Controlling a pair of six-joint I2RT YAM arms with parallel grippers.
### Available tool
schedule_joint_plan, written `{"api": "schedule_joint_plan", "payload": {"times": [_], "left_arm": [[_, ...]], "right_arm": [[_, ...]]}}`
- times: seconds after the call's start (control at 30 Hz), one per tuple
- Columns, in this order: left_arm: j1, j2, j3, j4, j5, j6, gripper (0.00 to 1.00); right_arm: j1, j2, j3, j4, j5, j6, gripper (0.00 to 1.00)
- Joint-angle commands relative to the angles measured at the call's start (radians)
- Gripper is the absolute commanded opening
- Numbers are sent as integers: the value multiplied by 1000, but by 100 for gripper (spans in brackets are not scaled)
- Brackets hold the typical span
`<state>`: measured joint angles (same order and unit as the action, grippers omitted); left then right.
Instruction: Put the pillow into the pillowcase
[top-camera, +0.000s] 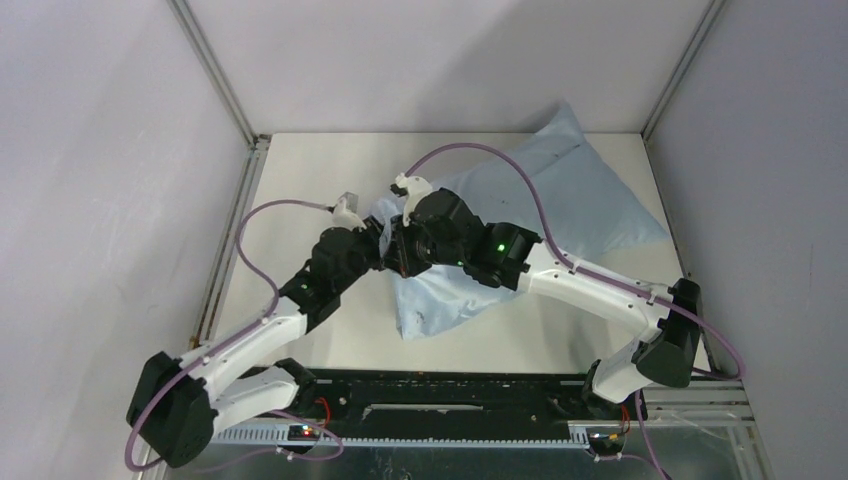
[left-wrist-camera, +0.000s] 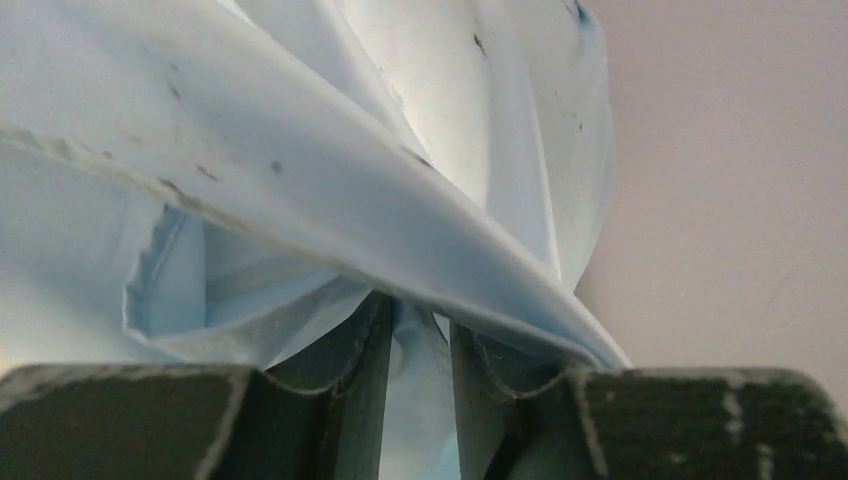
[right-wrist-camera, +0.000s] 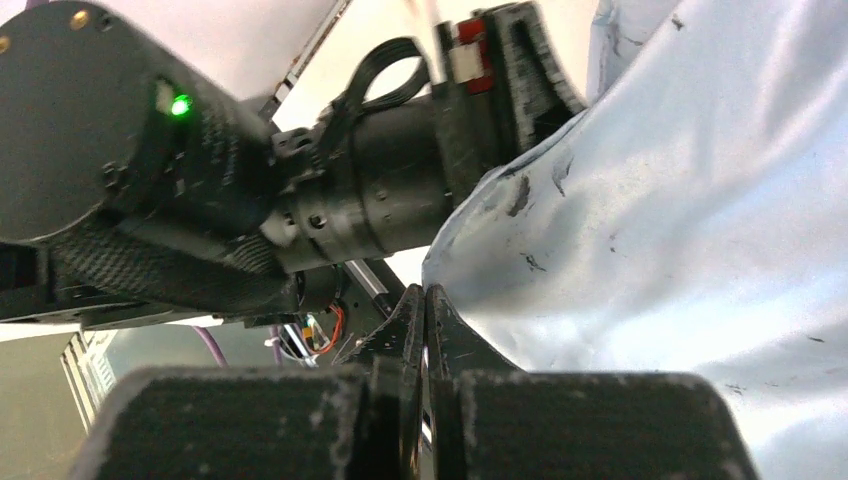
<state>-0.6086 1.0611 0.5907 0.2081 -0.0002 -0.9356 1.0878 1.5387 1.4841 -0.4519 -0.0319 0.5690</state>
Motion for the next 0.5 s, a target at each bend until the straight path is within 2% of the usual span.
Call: {"api": "schedule_joint_plan", "payload": {"times": [0.0,0.17,0.37,0.47], "left_arm": [[-10,-105,-37,-123,-36,53,31],[-10,-213,-50,-276,-84,76,28],[-10,-311,-49,-378,-110,99,24],[-10,-344,-41,-411,-117,109,25]], "right_arm": [[-7,-33,0,50,-25,8,0],[-9,-29,-12,51,-19,5,0],[-11,-22,-15,53,-21,3,0],[-13,-19,-13,50,-20,1,0]]}}
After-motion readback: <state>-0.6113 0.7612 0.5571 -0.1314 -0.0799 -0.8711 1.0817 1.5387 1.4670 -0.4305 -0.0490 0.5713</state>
